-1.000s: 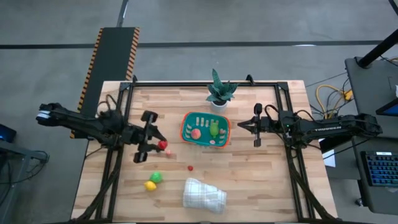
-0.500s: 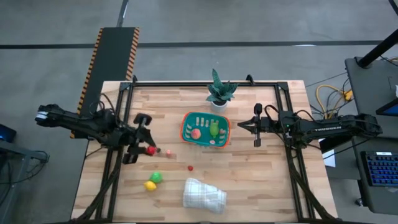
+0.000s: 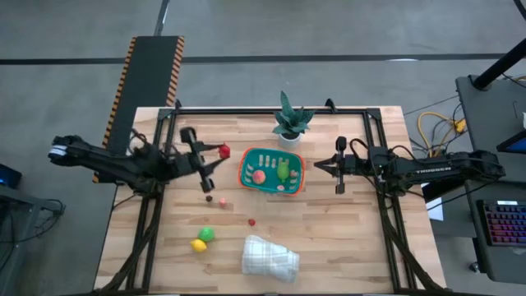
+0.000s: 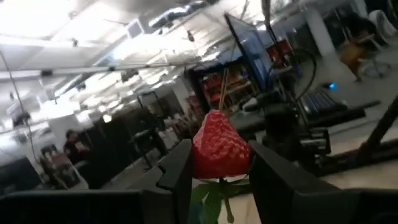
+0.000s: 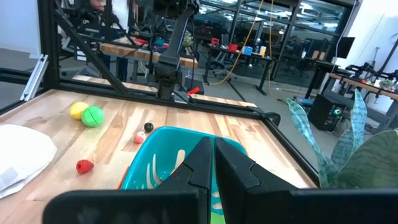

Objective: Build produce basket
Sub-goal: Put the red strawberry into the blue basket

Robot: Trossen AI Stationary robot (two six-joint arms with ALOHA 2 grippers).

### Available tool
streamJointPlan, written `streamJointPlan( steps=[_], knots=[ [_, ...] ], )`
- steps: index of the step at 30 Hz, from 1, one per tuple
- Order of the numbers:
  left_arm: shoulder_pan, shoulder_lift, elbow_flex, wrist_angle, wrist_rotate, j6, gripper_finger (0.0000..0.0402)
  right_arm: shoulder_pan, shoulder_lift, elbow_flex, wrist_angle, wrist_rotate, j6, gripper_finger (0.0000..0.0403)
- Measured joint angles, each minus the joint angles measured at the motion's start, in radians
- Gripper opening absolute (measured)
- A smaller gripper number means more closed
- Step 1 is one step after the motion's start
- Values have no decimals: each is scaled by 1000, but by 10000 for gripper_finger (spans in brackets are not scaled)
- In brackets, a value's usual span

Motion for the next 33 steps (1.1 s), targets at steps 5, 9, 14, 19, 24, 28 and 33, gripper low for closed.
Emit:
streamJointPlan(
  steps=[5,9,14,19,24,28,33],
  knots=[
    [-1,-5,131,15,-146,73,108,0,0,0,3,0,1,9],
    [2,-3,193,3,-415,52,108,0,0,0,3,0,2,9],
    [-5,14,180,-118,-455,142,108,0,0,0,2,0,1,9],
    [-27,69,204,-122,-400,309,108,0,0,0,2,0,2,9],
    [-100,93,237,-110,-257,314,108,0,0,0,3,0,2,9],
    [-129,105,204,-152,-91,159,108,0,0,0,3,2,7,9],
    [-133,119,151,-183,118,19,108,0,0,0,2,2,10,9]
  ],
)
